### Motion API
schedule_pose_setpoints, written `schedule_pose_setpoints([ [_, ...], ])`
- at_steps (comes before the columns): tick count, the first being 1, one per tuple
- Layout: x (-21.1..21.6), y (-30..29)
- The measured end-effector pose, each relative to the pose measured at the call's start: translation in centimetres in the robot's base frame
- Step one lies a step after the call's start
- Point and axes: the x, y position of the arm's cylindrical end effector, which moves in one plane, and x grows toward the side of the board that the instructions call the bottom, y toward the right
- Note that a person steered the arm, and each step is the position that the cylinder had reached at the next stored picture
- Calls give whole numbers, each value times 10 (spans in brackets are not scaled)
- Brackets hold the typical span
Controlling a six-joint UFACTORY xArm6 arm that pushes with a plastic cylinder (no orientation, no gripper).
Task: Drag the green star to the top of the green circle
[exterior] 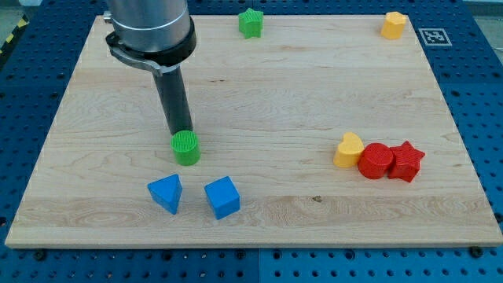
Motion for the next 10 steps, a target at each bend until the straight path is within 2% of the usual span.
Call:
schedule_pose_setpoints([
  [2, 35, 13],
  [3, 31, 14],
  [6, -207, -19],
  [7, -269, -7],
  [8, -273, 22],
  [9, -272, 104],
  [10, -273, 152],
])
